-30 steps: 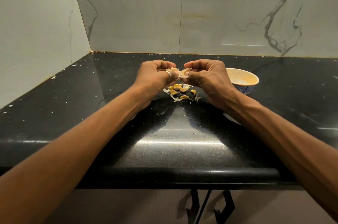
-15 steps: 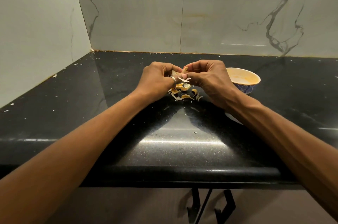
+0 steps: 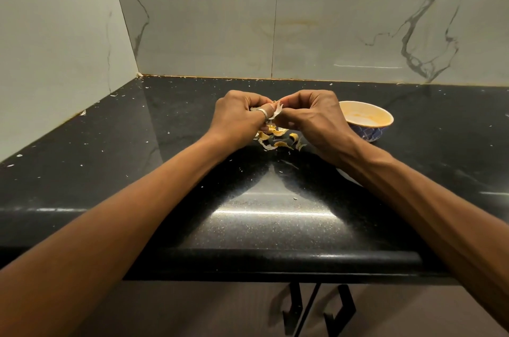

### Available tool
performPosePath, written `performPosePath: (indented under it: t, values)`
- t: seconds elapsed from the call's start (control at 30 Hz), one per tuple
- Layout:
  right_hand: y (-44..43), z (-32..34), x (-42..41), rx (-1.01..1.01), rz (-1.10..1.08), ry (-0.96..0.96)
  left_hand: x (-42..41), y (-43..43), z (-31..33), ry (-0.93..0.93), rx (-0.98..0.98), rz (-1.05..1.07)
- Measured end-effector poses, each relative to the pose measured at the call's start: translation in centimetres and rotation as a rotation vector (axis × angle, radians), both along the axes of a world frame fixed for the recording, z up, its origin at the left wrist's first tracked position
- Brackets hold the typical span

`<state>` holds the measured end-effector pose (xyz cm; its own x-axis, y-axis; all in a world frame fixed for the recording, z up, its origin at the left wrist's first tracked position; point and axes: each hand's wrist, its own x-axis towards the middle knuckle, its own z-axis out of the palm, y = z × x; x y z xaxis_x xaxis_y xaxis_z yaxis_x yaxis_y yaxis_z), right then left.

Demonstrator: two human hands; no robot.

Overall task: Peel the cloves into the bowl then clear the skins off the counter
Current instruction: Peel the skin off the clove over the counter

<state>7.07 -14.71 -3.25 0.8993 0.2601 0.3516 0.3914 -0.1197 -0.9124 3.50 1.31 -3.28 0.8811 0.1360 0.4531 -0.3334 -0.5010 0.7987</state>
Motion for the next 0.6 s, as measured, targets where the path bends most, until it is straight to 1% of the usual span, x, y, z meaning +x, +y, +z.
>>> performPosePath:
  t: [0.17,0.27,0.4,0.47,0.6]
  values:
    - [-0.1,0.4,-0.2,0.115,0.050,0.056,0.2,0.5,0.0,0.067,-0.137,0.029]
    - [-0.1,0.4,-0.1,0.157,0.069,0.110,0.2,1.1,0.0,0.066,-0.130,0.076]
    - [0.1,0.2,0.0,0.067,0.029,0.079,0.1,0.9,0.1,0.061,-0.017,0.090]
    - [0.1,0.2,0.1,0.030,-0.005,0.064,0.1,0.8,0.1,0.065,0.000,0.095]
    - [-0.1,0.0,0.1,-0.094,-0.049,-0.039,-0.1,0.8,0.3,0.053,0.075,0.036]
